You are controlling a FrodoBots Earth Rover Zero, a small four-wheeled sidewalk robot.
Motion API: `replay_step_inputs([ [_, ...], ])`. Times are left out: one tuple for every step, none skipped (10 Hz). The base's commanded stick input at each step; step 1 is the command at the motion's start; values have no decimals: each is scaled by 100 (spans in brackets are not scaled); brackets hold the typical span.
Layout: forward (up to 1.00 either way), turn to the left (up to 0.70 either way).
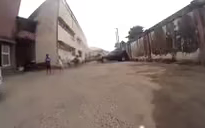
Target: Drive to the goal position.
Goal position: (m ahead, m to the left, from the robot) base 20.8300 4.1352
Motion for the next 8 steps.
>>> replay_step_inputs([
  [30,0],
  [30,0],
  [30,0],
  [30,0],
  [30,0],
  [30,0],
  [30,0],
  [30,0],
])
